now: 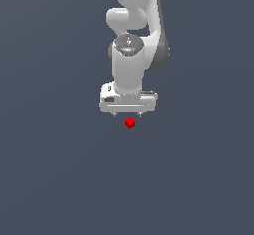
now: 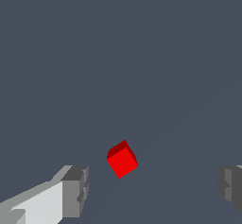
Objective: Pick up the red cube and move it to a goal position.
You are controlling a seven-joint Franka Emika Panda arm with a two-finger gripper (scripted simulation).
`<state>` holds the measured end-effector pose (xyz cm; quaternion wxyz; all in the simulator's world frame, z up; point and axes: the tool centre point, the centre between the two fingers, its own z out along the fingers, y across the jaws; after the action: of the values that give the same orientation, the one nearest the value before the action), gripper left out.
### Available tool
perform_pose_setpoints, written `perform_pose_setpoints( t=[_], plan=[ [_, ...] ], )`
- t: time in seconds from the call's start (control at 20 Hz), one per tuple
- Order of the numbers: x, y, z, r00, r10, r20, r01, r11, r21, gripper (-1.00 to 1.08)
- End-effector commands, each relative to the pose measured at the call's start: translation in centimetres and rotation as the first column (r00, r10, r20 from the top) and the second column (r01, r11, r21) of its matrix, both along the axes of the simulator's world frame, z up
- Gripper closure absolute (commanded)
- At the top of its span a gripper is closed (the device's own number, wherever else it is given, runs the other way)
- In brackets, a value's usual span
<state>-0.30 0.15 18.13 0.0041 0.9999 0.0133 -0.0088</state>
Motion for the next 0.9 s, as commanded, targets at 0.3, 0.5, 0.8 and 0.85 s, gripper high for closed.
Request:
perform_pose_setpoints(
  t=[0.3, 0.5, 0.8, 0.85],
  plan=[
    [-0.3, 0.2, -0.8, 1.000, 0.028, 0.001, -0.028, 1.000, 0.001, -0.92],
    [-0.8, 0.4, -2.2, 0.997, 0.078, 0.002, -0.078, 0.997, 0.002, -0.92],
    [-2.2, 1.0, -5.6, 0.980, 0.200, 0.006, -0.200, 0.980, 0.005, -0.92],
    [-2.5, 1.1, -6.3, 0.974, 0.226, 0.007, -0.226, 0.974, 0.006, -0.92]
  ],
)
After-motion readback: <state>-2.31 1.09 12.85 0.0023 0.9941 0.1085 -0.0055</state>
